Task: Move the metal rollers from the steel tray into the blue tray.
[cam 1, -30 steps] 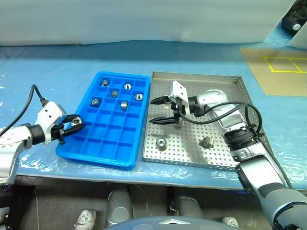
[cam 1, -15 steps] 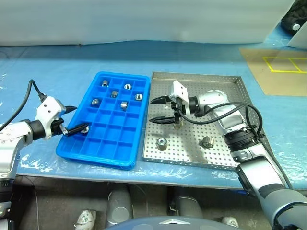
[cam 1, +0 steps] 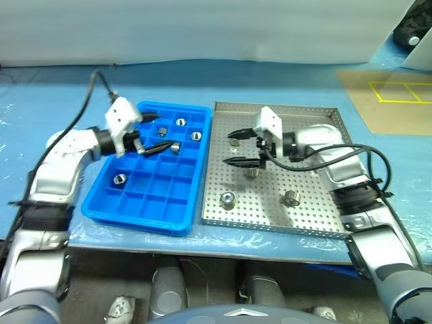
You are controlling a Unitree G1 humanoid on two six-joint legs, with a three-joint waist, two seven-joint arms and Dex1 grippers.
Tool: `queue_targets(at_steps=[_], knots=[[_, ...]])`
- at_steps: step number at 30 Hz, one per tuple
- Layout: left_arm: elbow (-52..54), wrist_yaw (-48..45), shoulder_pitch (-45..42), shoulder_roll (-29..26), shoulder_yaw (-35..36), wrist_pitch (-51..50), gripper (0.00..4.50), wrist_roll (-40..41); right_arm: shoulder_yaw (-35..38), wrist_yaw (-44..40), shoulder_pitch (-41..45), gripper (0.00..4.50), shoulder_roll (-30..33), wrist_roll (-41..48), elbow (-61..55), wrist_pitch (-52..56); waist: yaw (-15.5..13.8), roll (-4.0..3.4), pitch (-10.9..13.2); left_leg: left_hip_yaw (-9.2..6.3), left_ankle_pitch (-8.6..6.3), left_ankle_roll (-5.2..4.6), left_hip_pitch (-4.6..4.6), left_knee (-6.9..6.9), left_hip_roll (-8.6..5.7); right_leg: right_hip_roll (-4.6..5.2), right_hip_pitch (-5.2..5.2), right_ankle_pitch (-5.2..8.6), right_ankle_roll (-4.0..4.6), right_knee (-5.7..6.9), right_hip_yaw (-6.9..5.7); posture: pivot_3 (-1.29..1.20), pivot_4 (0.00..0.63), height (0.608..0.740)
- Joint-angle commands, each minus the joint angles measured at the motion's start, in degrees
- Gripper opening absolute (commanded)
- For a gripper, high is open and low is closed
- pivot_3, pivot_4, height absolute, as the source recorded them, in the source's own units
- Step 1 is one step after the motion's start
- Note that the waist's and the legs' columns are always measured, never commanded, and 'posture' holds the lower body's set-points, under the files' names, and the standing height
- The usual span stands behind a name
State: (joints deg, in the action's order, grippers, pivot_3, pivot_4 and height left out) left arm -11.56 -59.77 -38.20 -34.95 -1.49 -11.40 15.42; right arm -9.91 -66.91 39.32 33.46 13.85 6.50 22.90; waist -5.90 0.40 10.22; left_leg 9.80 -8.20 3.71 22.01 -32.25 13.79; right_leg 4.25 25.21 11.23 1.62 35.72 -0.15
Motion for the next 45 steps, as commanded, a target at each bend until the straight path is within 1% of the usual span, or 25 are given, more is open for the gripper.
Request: queue_targets(at_steps=[1, 3, 6, 8, 10, 13, 18, 22, 26, 32, 36, 40, 45], knots=[[-6.75, -2.48, -5.21, 3.38, -3.11, 4.64, 4.41, -1.89, 3.40, 2.03, -3.42, 3.96, 2.24, 1.46, -4.92, 2.11, 0.53, 0.00, 0.00, 0.00, 0.00, 0.00, 0.02, 0.00, -0.01, 0.00, 0.00, 0.00, 0.00, -0.02, 0.00, -0.15, 0.150, 0.740], [-10.84, -3.89, -7.27, 5.46, -4.67, 7.02, 4.41, -3.09, 3.77, 3.82, -6.19, 3.96, 2.20, 1.51, -6.75, 3.14, 1.03, 0.01, -0.01, 0.01, 0.00, -0.01, 0.04, 0.02, -0.02, -0.04, 0.01, 0.00, 0.00, -0.08, 0.04, -0.18, 0.150, 0.740], [-12.96, -5.35, -8.44, 6.92, -4.94, 8.26, 4.41, -3.10, 3.23, 5.69, -8.81, 3.96, 1.74, 0.99, -9.65, 3.47, 2.47, 0.01, 0.00, 0.02, -0.01, -0.03, 0.08, 0.03, -0.02, -0.06, 0.08, 0.00, -0.01, -0.11, 0.09, -0.20, 0.150, 0.740], [-14.92, -5.25, -9.28, 7.69, -5.11, 9.44, 4.41, -3.88, 4.24, 6.31, -9.31, 3.96, 1.51, 2.77, -11.80, 5.69, 3.29, 0.01, 0.00, 0.03, -0.01, -0.03, 0.08, 0.04, -0.02, -0.06, 0.11, 0.00, -0.01, -0.09, 0.08, -0.20, 0.150, 0.740], [-20.21, -3.71, -10.87, 9.12, -6.16, 12.66, 4.41, -6.60, 5.07, 7.08, -9.32, 3.96, 2.01, 2.75, -11.74, 5.77, 3.60, 0.01, 0.00, 0.03, -0.01, -0.03, 0.04, 0.03, -0.01, -0.06, 0.10, 0.00, -0.01, -0.06, 0.09, -0.22, 0.150, 0.740], [-29.75, -1.22, -14.76, 13.13, -7.30, 16.93, 4.41, -9.74, 6.03, 8.35, -9.59, 3.96, 2.79, 3.09, -12.58, 6.46, 3.39, 0.00, -0.01, 0.03, -0.12, -0.22, -0.05, -0.07, -0.04, -0.04, -0.08, -0.04, -0.07, -0.07, 0.11, -0.25, 0.150, 0.740], [-34.09, -4.86, -18.67, 18.28, -8.09, 19.13, 4.41, -9.78, 7.27, 9.99, -12.75, 3.96, 3.99, 4.05, -16.68, 8.28, 3.30, 0.01, 0.00, 0.03, -0.26, -0.46, 0.12, -0.25, -0.16, 0.02, -0.17, -0.09, -0.14, -0.29, 0.18, -0.29, 0.150, 0.740], [-36.14, -9.64, -19.14, 20.70, -10.08, 20.77, 4.41, -10.79, 9.59, 11.84, -15.46, 3.96, 5.28, 5.36, -20.12, 10.31, 3.59, -0.01, -0.01, 0.04, -0.31, -0.53, 0.12, -0.16, -0.15, 0.00, -0.16, -0.09, -0.14, -0.40, 0.20, -0.36, 0.150, 0.740], [-38.52, -12.52, -19.72, 23.75, -11.58, 21.54, 4.41, -11.68, 11.59, 13.95, -18.91, 3.96, 6.34, 6.32, -23.84, 12.20, 3.83, 0.00, -0.01, 0.13, -0.34, -0.60, 0.05, -0.12, -0.14, -0.01, -0.17, -0.09, -0.14, -0.50, 0.25, -0.41, 0.150, 0.740], [-45.37, -13.09, -22.50, 27.88, -12.69, 22.97, 4.41, -14.21, 14.29, 16.68, -23.81, 3.96, 7.45, 7.43, -28.57, 14.33, 4.81, 0.00, -0.01, 0.16, -0.35, -0.61, 0.04, -0.15, -0.15, 0.00, -0.22, -0.11, -0.18, -0.55, 0.26, -0.47, 0.150, 0.740], [-49.54, -12.28, -23.75, 28.65, -12.75, 25.04, 4.41, -16.44, 14.66, 18.39, -25.12, 3.96, 7.68, 7.96, -30.36, 15.18, 5.66, -0.01, -0.02, 0.18, -0.43, -0.75, 0.05, -0.15, -0.21, 0.00, -0.36, -0.21, -0.34, -0.91, 0.29, -0.49, 0.150, 0.740], [-54.24, -9.41, -25.60, 29.74, -12.63, 24.13, 4.41, -18.61, 14.98, 19.38, -26.28, 3.96, 7.92, 7.89, -31.02, 15.18, 6.51, -0.01, -0.02, 0.20, -0.46, -0.78, 0.05, -0.10, -0.21, -0.01, -0.36, -0.22, -0.36, -0.97, 0.30, -0.50, 0.150, 0.740], [-57.29, -6.65, -26.10, 30.05, -13.37, 24.20, 4.41, -21.84, 14.97, 20.12, -26.72, 3.96, 8.06, 7.71, -30.82, 14.69, 6.73, -0.01, -0.01, 0.20, -0.48, -0.82, 0.07, -0.12, -0.25, 0.00, -0.36, -0.22, -0.36, -1.01, 0.30, -0.51, 0.150, 0.740]])
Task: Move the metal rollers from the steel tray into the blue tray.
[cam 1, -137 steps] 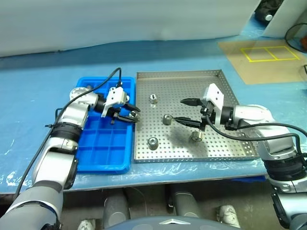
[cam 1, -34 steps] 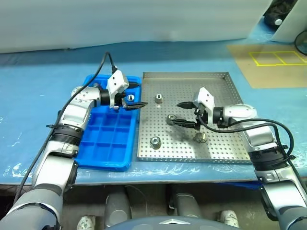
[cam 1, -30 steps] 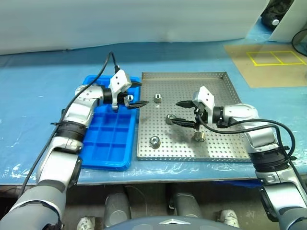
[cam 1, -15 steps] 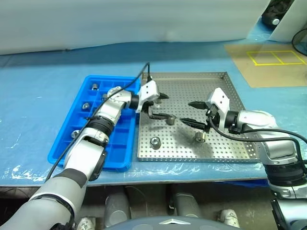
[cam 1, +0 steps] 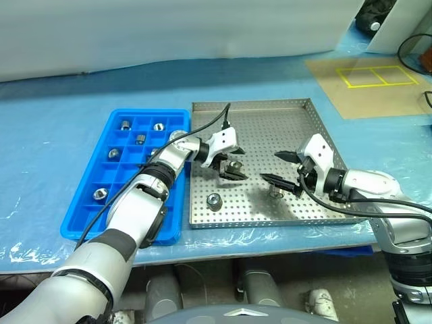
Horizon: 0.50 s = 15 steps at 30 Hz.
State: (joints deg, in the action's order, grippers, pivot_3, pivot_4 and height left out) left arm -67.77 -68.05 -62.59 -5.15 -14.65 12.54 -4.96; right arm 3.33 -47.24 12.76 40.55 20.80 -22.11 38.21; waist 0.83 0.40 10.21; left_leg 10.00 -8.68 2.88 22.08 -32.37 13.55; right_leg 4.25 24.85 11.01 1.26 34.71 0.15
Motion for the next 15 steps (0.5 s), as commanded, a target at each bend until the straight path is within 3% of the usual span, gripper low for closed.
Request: queue_targets(at_steps=[1, 7, 10, 13, 15], knots=[[-1.42, 1.98, -1.76, 0.28, -0.02, 0.05, 4.41, -1.66, 1.65, 0.57, -0.30, 3.96, 0.93, 0.71, -2.24, -0.73, 0.01, 0.00, 0.00, 0.00, 0.00, 0.00, 0.00, 0.00, 0.00, 0.00, 0.00, 0.00, 0.00, 0.00, 0.00, -0.51, 0.150, 0.740], [-2.07, 1.43, -1.21, 0.17, -0.16, -0.65, 4.41, -3.18, 1.31, 1.15, -0.91, 3.96, 0.95, 0.31, -2.20, -1.34, 0.01, 0.00, 0.00, 0.00, -0.02, -0.03, 0.03, 0.00, 0.00, 0.01, 0.00, 0.00, 0.00, -0.04, -0.01, -0.51, 0.150, 0.740], [-2.06, 1.41, -0.98, 0.02, 0.18, -0.42, 3.81, -3.45, 0.96, 1.27, -0.90, 3.96, 0.97, 0.03, -1.82, -1.82, 0.01, 0.00, 0.00, 0.00, -0.02, -0.04, 0.04, 0.01, 0.00, 0.01, 0.00, 0.00, 0.00, -0.05, -0.02, -0.51, 0.150, 0.740], [-2.02, 3.43, -1.10, 0.17, 0.58, -0.07, 2.87, -3.83, 0.65, 1.39, -0.56, 3.96, 0.91, -0.08, -1.57, -1.99, 0.01, 0.00, 0.00, 0.00, -0.03, -0.04, 0.04, 0.01, 0.00, 0.01, 0.00, 0.00, 0.00, -0.05, -0.02, -0.50, 0.150, 0.740], [-2.00, 3.33, -1.43, 0.46, 1.35, -0.40, 2.87, -3.14, 0.54, 1.42, -0.36, 3.96, 0.88, -0.06, -1.51, -2.02, 0.01, 0.00, 0.00, 0.00, -0.03, -0.04, 0.04, 0.01, 0.00, 0.01, 0.00, 0.00, 0.00, -0.05, -0.02, -0.50, 0.150, 0.740]])
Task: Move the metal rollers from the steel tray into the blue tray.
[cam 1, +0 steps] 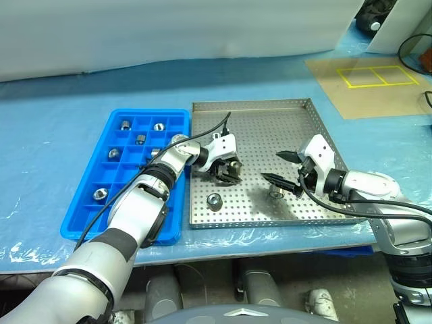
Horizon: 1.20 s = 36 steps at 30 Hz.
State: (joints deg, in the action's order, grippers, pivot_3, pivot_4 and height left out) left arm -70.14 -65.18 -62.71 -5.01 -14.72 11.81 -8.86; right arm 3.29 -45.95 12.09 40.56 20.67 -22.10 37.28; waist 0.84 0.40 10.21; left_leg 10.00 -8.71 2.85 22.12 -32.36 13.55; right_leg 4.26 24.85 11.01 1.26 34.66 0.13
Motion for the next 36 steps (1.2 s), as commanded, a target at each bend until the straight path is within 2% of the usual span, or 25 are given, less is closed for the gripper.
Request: queue_targets(at_steps=[1, 3, 7, 16, 20, 23, 25, 28, 31, 36], knots=[[0.39, 0.17, -1.41, 0.40, 1.69, 0.24, 2.87, 1.01, 0.53, 0.14, 0.38, 3.96, 0.87, 0.06, -1.47, -1.12, 0.00, 0.00, 0.00, 0.00, 0.00, 0.00, 0.00, 0.00, 0.00, 0.00, 0.00, 0.00, 0.00, 0.00, 0.00, -0.50, 0.150, 0.740], [0.54, -0.49, -1.48, 0.38, 2.09, 0.29, 2.71, 1.27, 0.33, 0.22, 0.62, 3.96, 0.76, -0.04, -1.31, -1.19, 0.00, 0.00, 0.00, 0.00, 0.00, 0.00, 0.00, 0.00, 0.00, 0.00, 0.00, 0.00, 0.00, -0.01, 0.00, -0.50, 0.150, 0.740], [1.51, -0.19, -1.50, 0.36, 3.25, 0.64, 1.88, 2.00, 0.05, 0.16, 0.88, 3.96, 0.55, 0.00, -1.08, -1.28, -0.01, 0.00, 0.00, 0.00, 0.00, 0.00, 0.01, 0.02, 0.00, 0.00, 0.00, 0.00, 0.00, -0.03, -0.01, -0.49, 0.150, 0.740], [4.62, -1.64, -0.50, -1.41, 5.32, 0.59, 1.88, 3.80, -2.03, -0.91, 3.79, 3.96, 0.39, -0.28, 1.35, -2.25, -0.10, 0.00, 0.00, 0.00, 0.00, 0.00, 0.01, 0.05, 0.01, 0.01, 0.02, 0.00, 0.00, -0.04, -0.02, -0.44, 0.150, 0.740], [10.79, -1.20, 0.14, -3.77, 7.35, 0.17, 1.88, 6.31, -2.95, -2.16, 6.16, 3.96, -0.17, 0.58, 2.59, -2.41, -0.15, 0.00, 0.01, 0.00, 0.00, 0.00, 0.06, 0.07, 0.01, 0.03, 0.06, 0.00, 0.00, -0.05, -0.02, -0.41, 0.150, 0.740], [20.29, -3.33, 3.47, -5.79, 9.22, -4.48, 1.88, 10.31, -3.78, -3.37, 8.25, 3.96, -0.56, 0.70, 4.13, -2.95, -0.16, 0.00, 0.01, 0.00, 0.00, 0.01, 0.09, 0.11, 0.03, 0.04, 0.12, 0.00, 0.01, -0.04, -0.02, -0.36, 0.150, 0.740], [31.79, -4.07, 9.63, -9.29, 10.21, -8.81, 1.88, 12.62, -6.17, -5.09, 11.47, 3.96, -1.54, -0.17, 7.10, -4.47, -0.04, -0.01, 0.00, 0.02, 0.01, 0.02, 0.08, 0.17, 0.06, 0.05, 0.14, 0.00, 0.01, -0.04, -0.04, -0.28, 0.150, 0.740], [42.31, -1.70, 15.54, -12.62, 10.83, -13.41, 1.88, 13.72, -8.54, -7.35, 15.13, 3.96, -2.85, -0.95, 11.16, -6.51, -0.26, -0.03, 0.01, 0.08, 0.06, 0.11, -0.01, 0.27, 0.17, 0.00, 0.22, 0.01, 0.03, 0.05, -0.06, -0.21, 0.150, 0.740], [51.80, 3.89, 20.24, -15.73, 14.94, -19.00, 1.88, 16.07, -11.87, -10.29, 20.60, 3.96, -5.50, -2.34, 17.35, -9.87, -1.36, -0.06, 0.04, 0.07, 0.13, 0.22, 0.05, 0.33, 0.23, -0.02, 0.30, 0.02, 0.06, 0.13, -0.13, -0.11, 0.150, 0.740], [69.87, 5.60, 31.40, -22.65, 17.57, -27.63, 1.88, 19.96, -15.65, -15.09, 27.15, 3.96, -9.52, -4.25, 26.26, -15.00, -3.07, -0.07, 0.05, 0.06, 0.11, 0.22, 0.09, 0.32, 0.21, 0.06, 0.32, 0.00, 0.09, 0.13, -0.17, 0.01, 0.150, 0.740]])
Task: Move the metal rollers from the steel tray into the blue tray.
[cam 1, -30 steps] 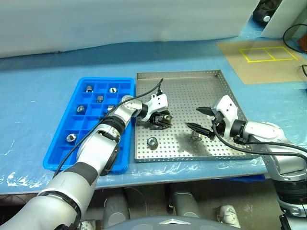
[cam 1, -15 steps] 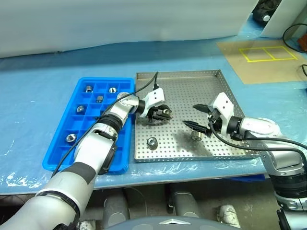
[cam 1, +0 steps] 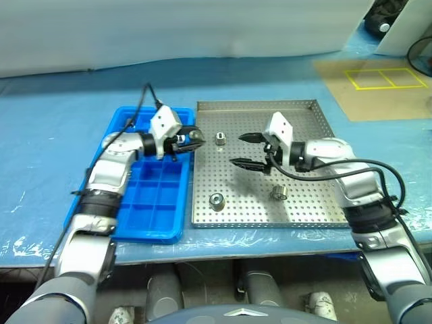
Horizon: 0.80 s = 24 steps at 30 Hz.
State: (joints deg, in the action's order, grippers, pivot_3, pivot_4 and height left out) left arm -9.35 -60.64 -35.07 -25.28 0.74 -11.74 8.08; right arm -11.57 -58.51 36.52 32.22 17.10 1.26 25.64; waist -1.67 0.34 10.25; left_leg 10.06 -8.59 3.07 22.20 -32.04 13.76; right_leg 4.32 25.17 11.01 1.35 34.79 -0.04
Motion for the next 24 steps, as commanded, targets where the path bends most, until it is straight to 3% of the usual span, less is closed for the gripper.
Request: queue_targets(at_steps=[1, 8, 13, 24], knots=[[11.75, 1.39, 5.82, -3.74, 2.82, -5.48, 1.88, 3.81, -1.27, -3.27, 3.81, 3.96, -1.96, -0.97, 4.34, -4.21, -0.86, -0.01, 0.00, 0.00, 0.00, 0.00, -0.01, 0.07, 0.00, 0.00, 0.00, 0.02, 0.03, -0.02, -0.02, 0.03, 0.150, 0.740], [24.44, 4.61, 18.98, -11.86, 10.07, -12.59, 1.88, 8.25, -3.46, -8.17, 9.27, 3.96, -7.15, -1.99, 10.52, -7.87, -2.65, -0.02, 0.03, -0.01, 0.04, 0.07, 0.08, 0.23, 0.04, -0.02, 0.14, 0.07, 0.08, -0.01, -0.13, 0.14, 0.150, 0.740], [25.98, 7.05, 24.63, -14.47, 13.24, -13.08, 1.88, 9.15, -3.75, -10.11, 10.22, 3.96, -8.94, -2.91, 12.68, -9.24, -4.01, -0.02, 0.03, -0.04, 0.07, 0.13, 0.06, 0.27, 0.02, 0.00, 0.13, 0.07, 0.08, 0.00, -0.16, 0.17, 0.150, 0.740], [17.36, 11.81, 22.57, -15.60, 13.79, -7.99, 1.88, 7.80, -3.21, -11.96, 10.15, 3.96, -8.84, -3.82, 12.74, -9.24, -4.45, -0.01, 0.03, -0.11, 0.13, 0.23, 0.07, 0.30, 0.04, -0.03, 0.13, 0.07, 0.08, 0.05, -0.21, 0.15, 0.150, 0.740]])
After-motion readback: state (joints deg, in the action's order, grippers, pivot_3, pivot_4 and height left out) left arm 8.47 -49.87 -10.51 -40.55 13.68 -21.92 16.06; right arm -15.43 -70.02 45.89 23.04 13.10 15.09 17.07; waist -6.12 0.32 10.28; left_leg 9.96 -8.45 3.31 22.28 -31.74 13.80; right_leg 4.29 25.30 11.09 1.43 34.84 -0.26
